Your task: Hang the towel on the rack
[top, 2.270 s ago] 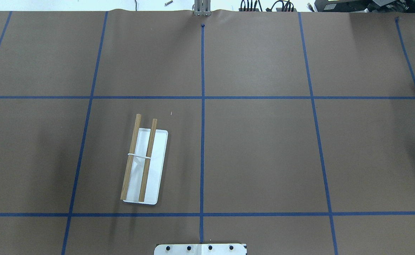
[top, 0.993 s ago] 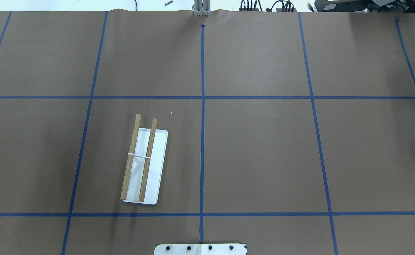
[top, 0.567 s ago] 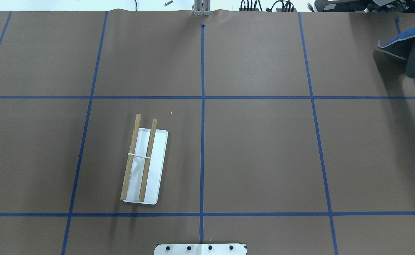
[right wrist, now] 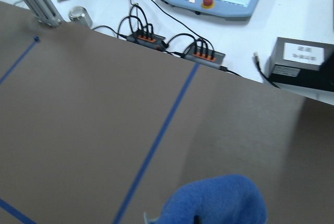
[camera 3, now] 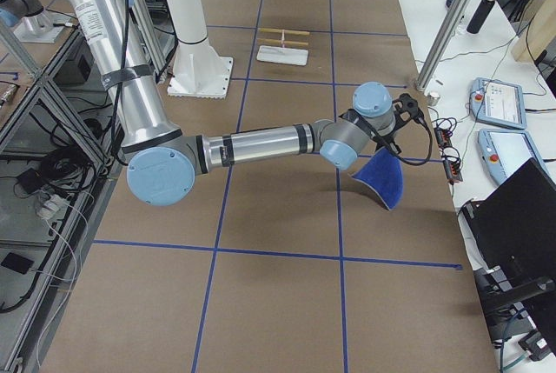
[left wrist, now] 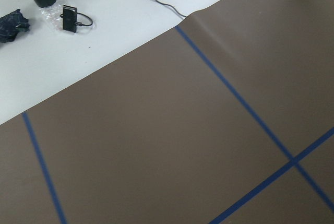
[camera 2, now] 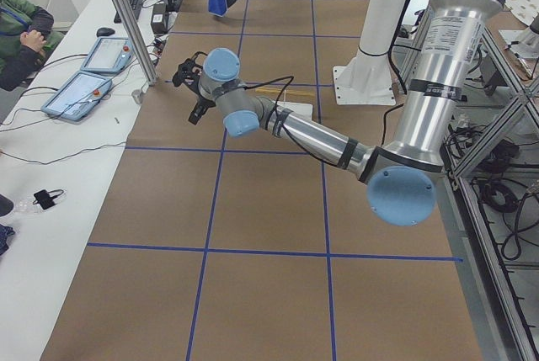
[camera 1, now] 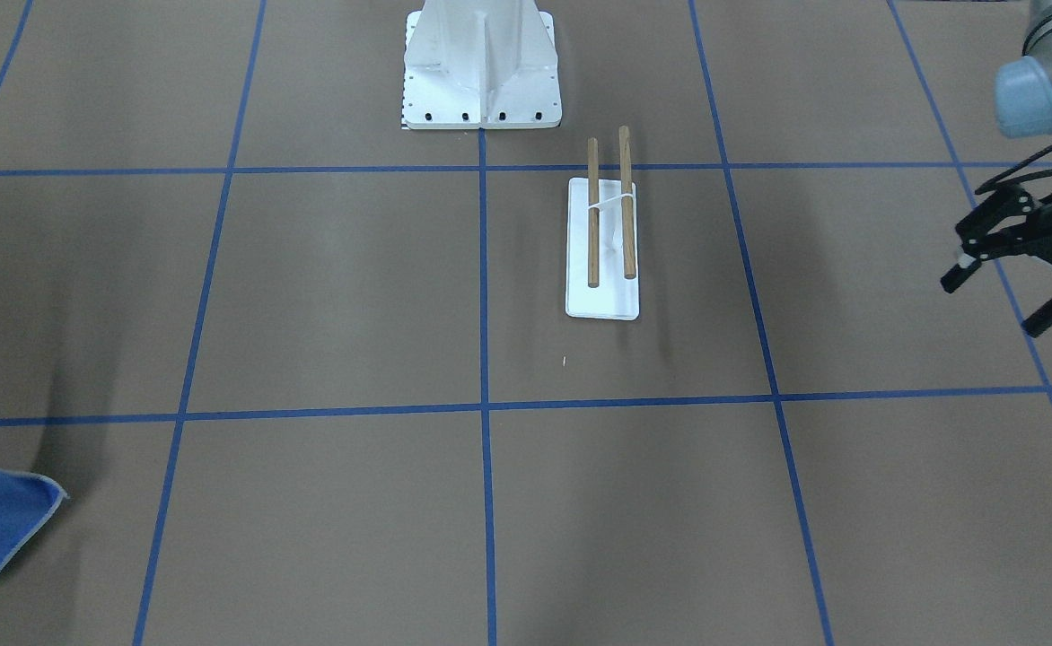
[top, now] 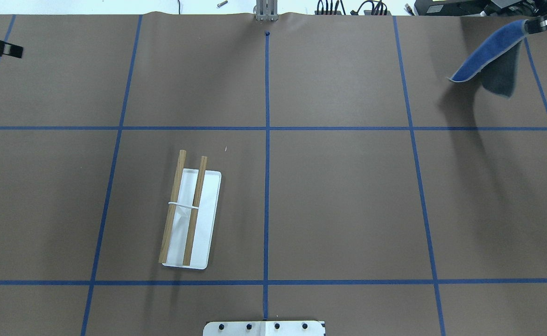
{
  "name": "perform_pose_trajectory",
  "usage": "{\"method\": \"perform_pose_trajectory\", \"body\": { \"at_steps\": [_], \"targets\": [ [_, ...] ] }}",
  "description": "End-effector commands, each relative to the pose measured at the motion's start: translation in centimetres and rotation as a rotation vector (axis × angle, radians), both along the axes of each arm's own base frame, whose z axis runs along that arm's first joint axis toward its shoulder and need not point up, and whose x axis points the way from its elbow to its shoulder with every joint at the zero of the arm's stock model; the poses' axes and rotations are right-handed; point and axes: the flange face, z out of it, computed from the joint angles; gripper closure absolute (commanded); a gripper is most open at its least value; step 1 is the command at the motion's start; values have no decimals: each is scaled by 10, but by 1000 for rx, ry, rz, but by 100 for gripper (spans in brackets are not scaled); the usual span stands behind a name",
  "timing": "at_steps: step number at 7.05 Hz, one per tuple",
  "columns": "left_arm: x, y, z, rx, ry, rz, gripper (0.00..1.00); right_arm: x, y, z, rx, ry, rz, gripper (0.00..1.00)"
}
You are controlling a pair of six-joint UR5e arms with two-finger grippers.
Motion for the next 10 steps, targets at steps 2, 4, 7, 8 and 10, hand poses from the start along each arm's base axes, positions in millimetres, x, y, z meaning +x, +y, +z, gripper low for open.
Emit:
{"method": "perform_pose_trajectory", "body": {
  "at_steps": [2,4,7,8,10],
  "targets": [
    [107,31,-95,-377,411,-73,2,-92,50,-111,-20,-152,92,100],
    [199,51,-158,-555,473,-73,2,-137,97,-176,-16,-138,118,100],
    [256,63,-223,-663,373,-50,2,-197,165,-251,24,-122,171,100],
    [263,68,-233,-671,373,-39,2,-223,189,-274,58,-141,194,100],
    [279,77,-242,-696,399,-61,2,-255,239,-297,89,-190,231,100]
  ]
}}
